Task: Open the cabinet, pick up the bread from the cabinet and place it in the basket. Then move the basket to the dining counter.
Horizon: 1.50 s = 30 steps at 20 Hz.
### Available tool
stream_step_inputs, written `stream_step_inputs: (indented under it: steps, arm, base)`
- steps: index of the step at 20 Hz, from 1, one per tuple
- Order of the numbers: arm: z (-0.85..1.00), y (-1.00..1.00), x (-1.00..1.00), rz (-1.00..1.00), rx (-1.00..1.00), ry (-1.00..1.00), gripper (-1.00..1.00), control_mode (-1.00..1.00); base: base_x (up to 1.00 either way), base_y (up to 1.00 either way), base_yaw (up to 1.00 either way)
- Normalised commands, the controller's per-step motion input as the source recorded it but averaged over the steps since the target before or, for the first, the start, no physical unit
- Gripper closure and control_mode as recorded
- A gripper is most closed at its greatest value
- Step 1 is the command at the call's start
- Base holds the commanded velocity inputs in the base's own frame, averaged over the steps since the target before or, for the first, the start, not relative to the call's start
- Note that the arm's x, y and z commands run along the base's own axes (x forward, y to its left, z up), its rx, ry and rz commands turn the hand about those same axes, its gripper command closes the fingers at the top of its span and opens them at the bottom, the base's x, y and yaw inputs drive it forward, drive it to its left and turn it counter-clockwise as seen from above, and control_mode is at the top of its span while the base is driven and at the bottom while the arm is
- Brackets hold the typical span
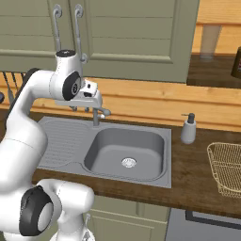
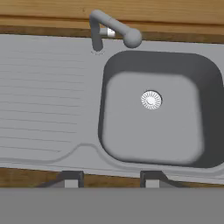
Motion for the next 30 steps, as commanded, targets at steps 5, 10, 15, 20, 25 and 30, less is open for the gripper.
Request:
stream_step_inputs:
  steps: [5, 10, 15, 20, 25, 30]
  arm:
    - [0.06, 0.04, 0.0, -0.06, -0.05, -0.08, -1.0, -1.0]
    - [0.49, 0.0, -0.16, -0.01, -0.01, -0.38, -1.0, -1.0]
    - [0.84, 0.03, -0.16, 0.0, -0.01, -0.44, -1.0, -1.0]
    - [0.9, 0.12, -0.11, 0.0, 0.0, -0.43, -1.0, -1.0]
    - [0.77, 0.24, -0.05, 0.0, 0.0, -0.37, -1.0, -1.0]
    - [0.25, 0.08, 0.53, 0.0, 0.0, -0.15, -1.0, -1.0]
  base:
    - [0.0, 0.0, 0.0]
    - [0.0, 0.0, 0.0]
    - [0.0, 0.0, 0.0]
    - [0.0, 0.0, 0.0]
    - [0.0, 0.0, 0.0]
    - [0.0, 0.0, 0.0]
